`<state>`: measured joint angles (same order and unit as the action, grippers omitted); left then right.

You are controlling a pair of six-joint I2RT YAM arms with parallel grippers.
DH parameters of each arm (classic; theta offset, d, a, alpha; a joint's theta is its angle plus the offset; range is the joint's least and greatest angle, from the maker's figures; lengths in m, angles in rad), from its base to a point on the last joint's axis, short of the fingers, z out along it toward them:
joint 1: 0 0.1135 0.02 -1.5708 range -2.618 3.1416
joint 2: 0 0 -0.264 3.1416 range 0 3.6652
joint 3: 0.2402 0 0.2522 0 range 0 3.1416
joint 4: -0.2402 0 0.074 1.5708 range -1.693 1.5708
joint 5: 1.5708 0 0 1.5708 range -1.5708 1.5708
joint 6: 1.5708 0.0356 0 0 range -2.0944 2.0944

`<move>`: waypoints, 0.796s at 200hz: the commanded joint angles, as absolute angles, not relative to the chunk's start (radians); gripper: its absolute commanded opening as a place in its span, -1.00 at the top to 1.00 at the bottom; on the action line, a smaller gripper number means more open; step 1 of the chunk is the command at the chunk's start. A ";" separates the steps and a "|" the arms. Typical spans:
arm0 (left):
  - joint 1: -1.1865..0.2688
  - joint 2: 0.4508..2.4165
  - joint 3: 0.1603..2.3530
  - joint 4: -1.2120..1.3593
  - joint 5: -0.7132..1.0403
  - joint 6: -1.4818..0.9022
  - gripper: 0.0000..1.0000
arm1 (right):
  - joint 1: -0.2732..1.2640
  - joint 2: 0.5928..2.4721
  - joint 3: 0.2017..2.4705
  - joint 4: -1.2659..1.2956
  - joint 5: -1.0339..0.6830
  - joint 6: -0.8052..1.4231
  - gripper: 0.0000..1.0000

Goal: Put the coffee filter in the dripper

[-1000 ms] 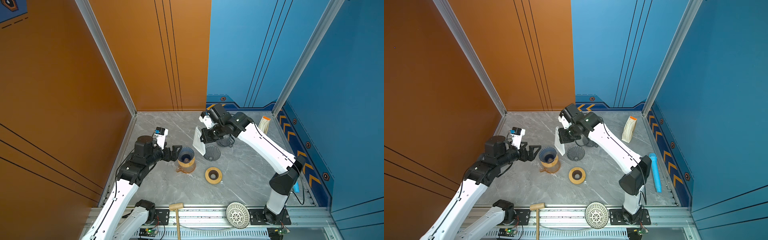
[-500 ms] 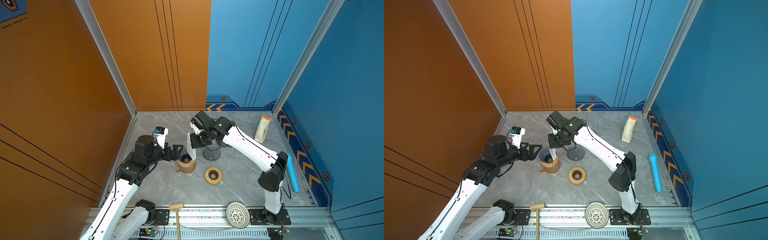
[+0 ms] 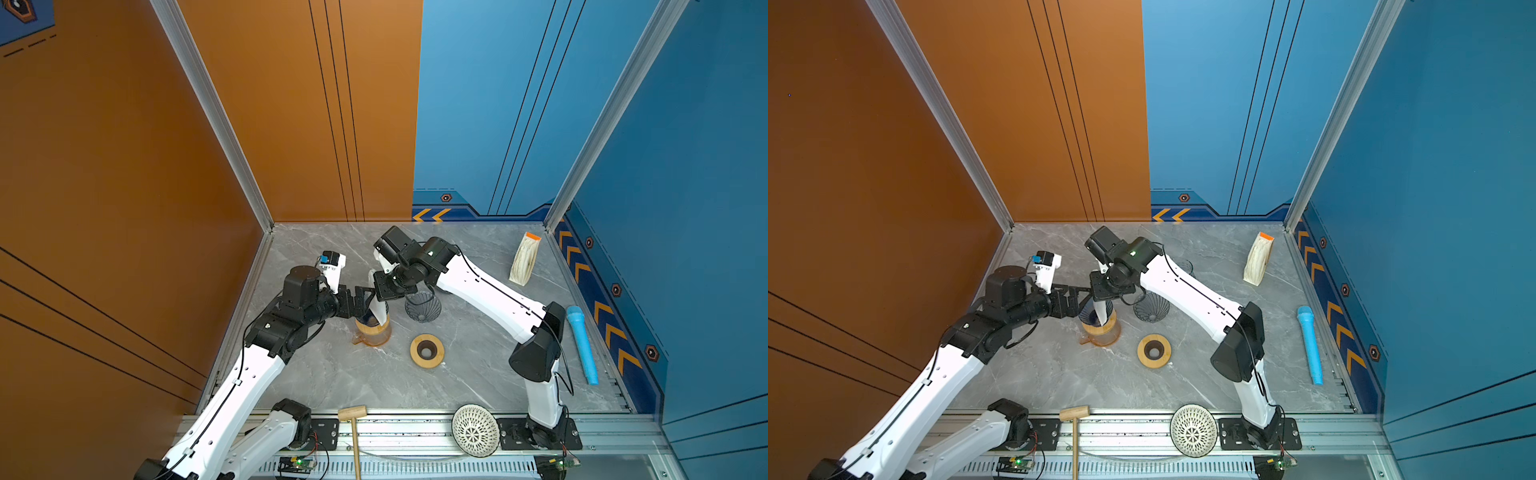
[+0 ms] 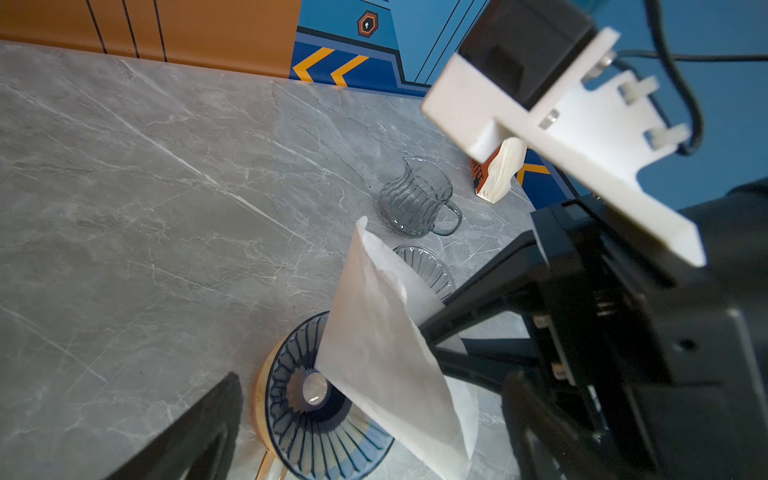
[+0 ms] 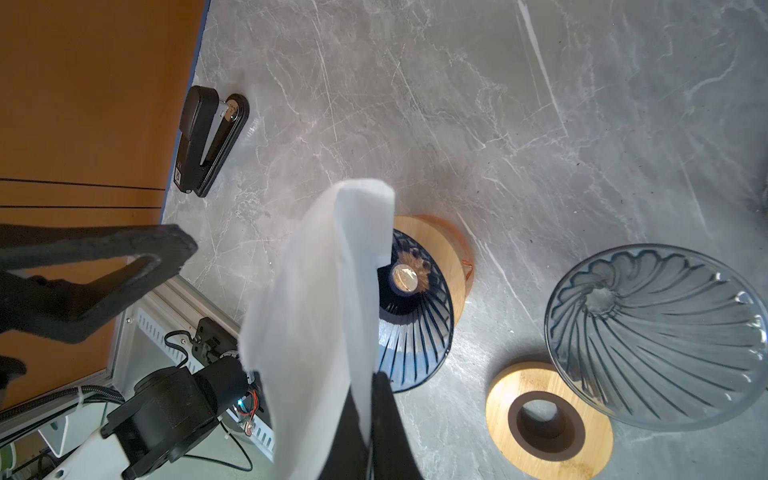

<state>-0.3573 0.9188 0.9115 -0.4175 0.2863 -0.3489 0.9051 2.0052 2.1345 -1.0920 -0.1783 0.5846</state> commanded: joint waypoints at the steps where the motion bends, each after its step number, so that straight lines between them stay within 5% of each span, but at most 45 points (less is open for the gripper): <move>1: -0.370 0.929 0.886 -0.382 0.251 -0.364 -0.96 | 0.913 2.025 2.153 -1.114 -0.176 0.580 1.00; 159: -0.376 0.959 0.876 -0.477 0.152 -0.275 -0.97 | 0.913 2.033 2.143 -1.114 -0.192 0.557 1.00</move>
<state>-0.3679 0.9623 0.8635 -0.4232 0.1879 -0.3084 0.9051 2.0239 2.1345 -1.0924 -0.1822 0.5747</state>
